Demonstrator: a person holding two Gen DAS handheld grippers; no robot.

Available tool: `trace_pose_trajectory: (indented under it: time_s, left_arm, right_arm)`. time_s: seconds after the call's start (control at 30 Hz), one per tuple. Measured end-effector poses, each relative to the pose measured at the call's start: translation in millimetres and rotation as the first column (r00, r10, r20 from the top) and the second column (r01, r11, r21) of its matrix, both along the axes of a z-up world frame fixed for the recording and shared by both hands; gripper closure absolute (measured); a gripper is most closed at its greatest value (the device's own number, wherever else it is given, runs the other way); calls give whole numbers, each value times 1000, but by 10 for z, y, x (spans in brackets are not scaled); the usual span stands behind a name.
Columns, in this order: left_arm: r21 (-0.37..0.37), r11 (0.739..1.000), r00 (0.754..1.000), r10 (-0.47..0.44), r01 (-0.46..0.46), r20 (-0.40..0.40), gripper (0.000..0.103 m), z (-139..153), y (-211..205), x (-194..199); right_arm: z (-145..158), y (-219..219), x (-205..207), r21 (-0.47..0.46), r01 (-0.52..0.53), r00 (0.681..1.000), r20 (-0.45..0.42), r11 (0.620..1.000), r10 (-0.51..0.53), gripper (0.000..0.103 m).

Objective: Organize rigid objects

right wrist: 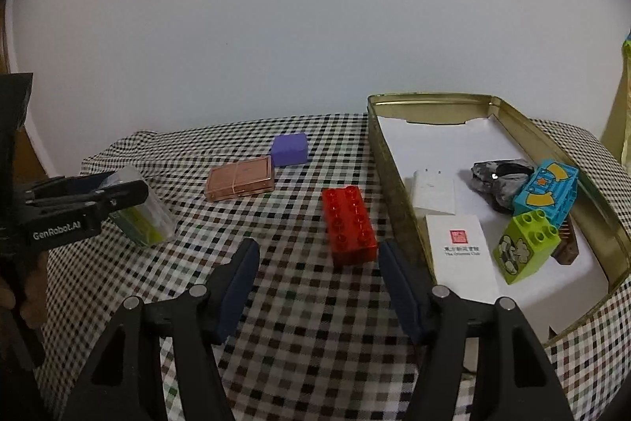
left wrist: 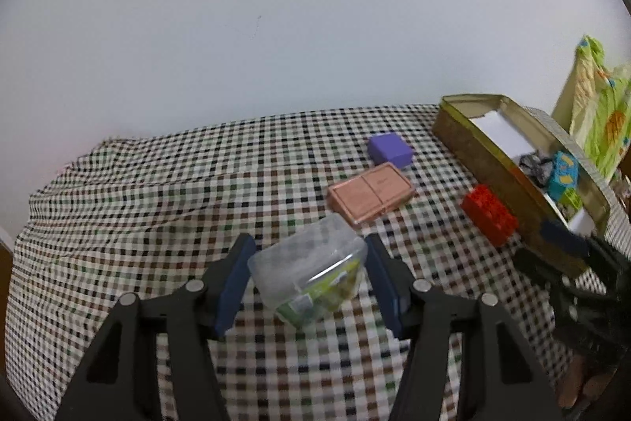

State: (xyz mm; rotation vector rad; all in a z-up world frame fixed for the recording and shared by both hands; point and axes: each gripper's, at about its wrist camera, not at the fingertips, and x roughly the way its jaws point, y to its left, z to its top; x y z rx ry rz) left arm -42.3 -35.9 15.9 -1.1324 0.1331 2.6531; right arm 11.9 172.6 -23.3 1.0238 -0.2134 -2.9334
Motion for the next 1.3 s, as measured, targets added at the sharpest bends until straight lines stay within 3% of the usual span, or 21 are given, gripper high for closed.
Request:
trace_pose_trajectory:
  time_s: [0.2,0.37,0.57,0.8,0.87,1.0,1.07,1.13,1.2,1.3]
  left_arm:
    - [-30,998,995,66,-64,75,46,-247,49,-279]
    - [-71,993,993,100,-95,66,46,-353,71,-363]
    - [-65,984,980,172,-166,102,35,-465,-162,-487]
    - [-31,994,988,107,-104,112,34,-452,-393,-365]
    - [-28,995,989,93,-91,117,38,-442,-429,-310]
    - [-2,997,989,75,-75,124,61,-388,-519,-265]
    - [5,997,989,72,-73,131,61,-374,-569,-223]
    - [-9,999,992,48,-47,117,53,-347,-615,-169]
    - [-70,997,996,47,-42,79,18,-332,-608,-92]
    - [-127,991,999,44,-41,14,12,-285,-714,-28]
  right_arm:
    - [-11,-84,18,4,-19,1000,6,1000,19,38]
    - [-2,-129,-50,9,16,1000,6,1000,-16,36]
    - [59,-261,6,16,-40,999,-31,999,41,36]
    - [14,-216,11,55,-13,1000,2,998,13,39]
    - [13,-187,13,55,-4,1000,6,998,4,38]
    - [52,-117,78,-2,-41,999,-30,999,41,38]
    - [75,-179,107,12,-78,996,-49,997,79,38]
    - [82,-269,144,27,-124,991,-53,992,125,38]
    - [94,-337,176,44,-159,985,-60,986,162,38]
    - [97,-363,189,54,-157,985,-69,986,161,38]
